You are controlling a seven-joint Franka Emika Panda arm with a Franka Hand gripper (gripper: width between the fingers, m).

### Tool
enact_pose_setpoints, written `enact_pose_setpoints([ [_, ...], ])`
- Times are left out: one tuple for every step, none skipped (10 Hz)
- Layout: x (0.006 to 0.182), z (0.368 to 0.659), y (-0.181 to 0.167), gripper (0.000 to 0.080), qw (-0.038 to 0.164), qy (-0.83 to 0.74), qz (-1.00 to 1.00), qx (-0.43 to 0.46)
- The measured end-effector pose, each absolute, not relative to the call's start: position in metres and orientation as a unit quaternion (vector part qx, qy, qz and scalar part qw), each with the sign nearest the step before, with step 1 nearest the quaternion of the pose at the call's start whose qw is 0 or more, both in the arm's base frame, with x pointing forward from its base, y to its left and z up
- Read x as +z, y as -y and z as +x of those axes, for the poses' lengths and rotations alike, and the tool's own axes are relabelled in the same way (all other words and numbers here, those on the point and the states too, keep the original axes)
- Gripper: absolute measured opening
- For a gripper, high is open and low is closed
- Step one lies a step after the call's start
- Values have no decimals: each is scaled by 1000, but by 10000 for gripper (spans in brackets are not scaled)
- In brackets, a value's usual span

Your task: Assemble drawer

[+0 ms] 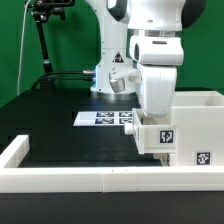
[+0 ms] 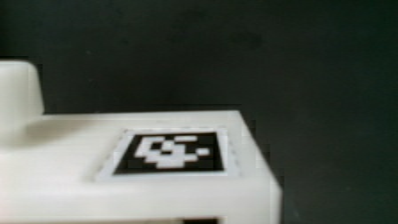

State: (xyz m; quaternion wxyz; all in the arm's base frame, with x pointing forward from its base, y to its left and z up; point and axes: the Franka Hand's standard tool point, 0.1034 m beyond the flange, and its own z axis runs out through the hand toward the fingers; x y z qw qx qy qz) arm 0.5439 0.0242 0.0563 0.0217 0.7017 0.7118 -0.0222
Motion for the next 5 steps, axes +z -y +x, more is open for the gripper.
enact_pose_setpoints([
  [56,544,-24,42,22,-712,702,-22],
  [56,544,-24,242,22,-711,702,-22],
  [57,544,-24,242,22,-711,703,-22],
  [64,546,-24,424,27,-706,707,-18],
  [73,548,-24,424,31,-706,707,-16],
])
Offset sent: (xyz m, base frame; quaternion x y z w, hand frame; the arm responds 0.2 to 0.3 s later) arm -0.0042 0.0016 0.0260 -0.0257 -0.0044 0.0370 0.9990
